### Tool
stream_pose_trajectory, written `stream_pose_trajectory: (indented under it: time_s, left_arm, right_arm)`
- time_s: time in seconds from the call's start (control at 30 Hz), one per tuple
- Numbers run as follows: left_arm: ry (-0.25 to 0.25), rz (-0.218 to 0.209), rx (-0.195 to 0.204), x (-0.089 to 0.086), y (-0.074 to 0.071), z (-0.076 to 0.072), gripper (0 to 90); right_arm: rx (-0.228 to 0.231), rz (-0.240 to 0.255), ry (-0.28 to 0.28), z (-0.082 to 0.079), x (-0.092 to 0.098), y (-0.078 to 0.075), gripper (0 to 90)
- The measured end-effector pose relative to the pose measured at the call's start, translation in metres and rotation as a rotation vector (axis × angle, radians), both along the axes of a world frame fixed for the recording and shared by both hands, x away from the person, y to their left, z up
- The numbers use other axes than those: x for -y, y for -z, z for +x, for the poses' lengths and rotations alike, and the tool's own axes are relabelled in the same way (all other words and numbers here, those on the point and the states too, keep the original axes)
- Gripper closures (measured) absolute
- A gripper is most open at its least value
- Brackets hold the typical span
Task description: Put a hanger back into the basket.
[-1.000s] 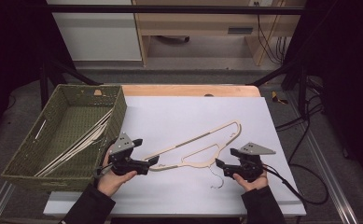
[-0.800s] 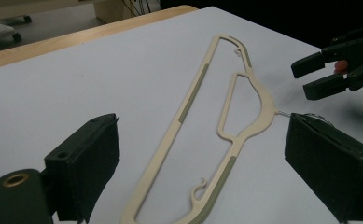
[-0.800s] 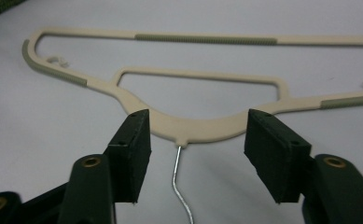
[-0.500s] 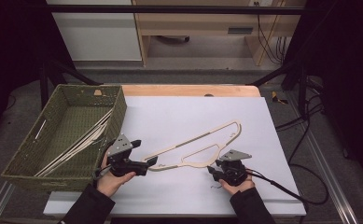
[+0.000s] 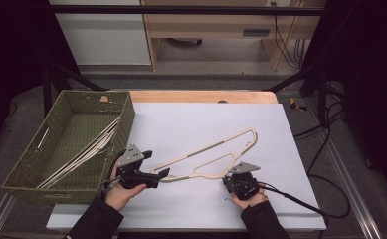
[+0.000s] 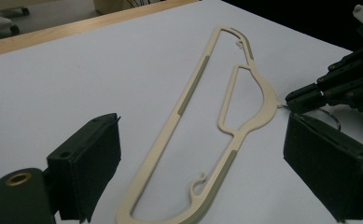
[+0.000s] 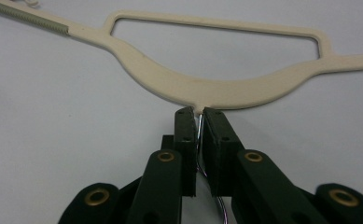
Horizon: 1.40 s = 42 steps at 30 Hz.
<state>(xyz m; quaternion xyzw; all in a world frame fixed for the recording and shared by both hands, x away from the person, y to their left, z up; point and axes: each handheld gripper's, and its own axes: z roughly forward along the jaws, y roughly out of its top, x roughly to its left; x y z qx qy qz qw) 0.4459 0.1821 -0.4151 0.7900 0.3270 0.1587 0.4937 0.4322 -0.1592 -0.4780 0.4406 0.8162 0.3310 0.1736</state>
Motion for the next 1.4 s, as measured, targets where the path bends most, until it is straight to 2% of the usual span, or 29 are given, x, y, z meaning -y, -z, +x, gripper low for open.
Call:
stream_pose_trajectory:
  time_s: [0.13,0.17,0.4,0.53,0.83,1.17,1.33,1.4]
  left_arm:
    - [0.004,0.001,-0.005,0.002,0.001,0.000,11.2]
    - [0.006,0.002,-0.007,0.002,0.002,0.000,11.3]
    - [0.027,0.008,-0.013,0.013,0.003,0.002,12.3]
    - [0.056,0.034,-0.010,0.026,0.002,0.004,12.7]
    - [0.138,0.140,-0.019,0.063,0.006,0.015,13.8]
    - [0.216,0.200,-0.065,0.105,0.018,0.028,17.0]
    - [0.245,0.245,-0.069,0.122,0.024,0.035,19.1]
    - [0.253,0.246,-0.077,0.130,0.026,0.037,20.9]
  right_arm:
    - [-0.019,0.004,0.022,0.001,-0.001,-0.001,88.7]
    - [-0.028,0.021,0.034,0.001,-0.002,-0.001,88.8]
    - [-0.055,0.053,0.060,0.003,0.001,-0.002,89.2]
    - [-0.052,0.068,0.058,0.003,0.002,-0.005,89.2]
    - [-0.034,0.112,0.052,0.003,0.009,-0.018,89.3]
    - [-0.025,0.135,0.047,0.004,0.015,-0.029,89.3]
    - [-0.025,0.149,0.051,0.004,0.016,-0.032,89.3]
    - [-0.025,0.139,0.047,0.005,0.017,-0.032,89.3]
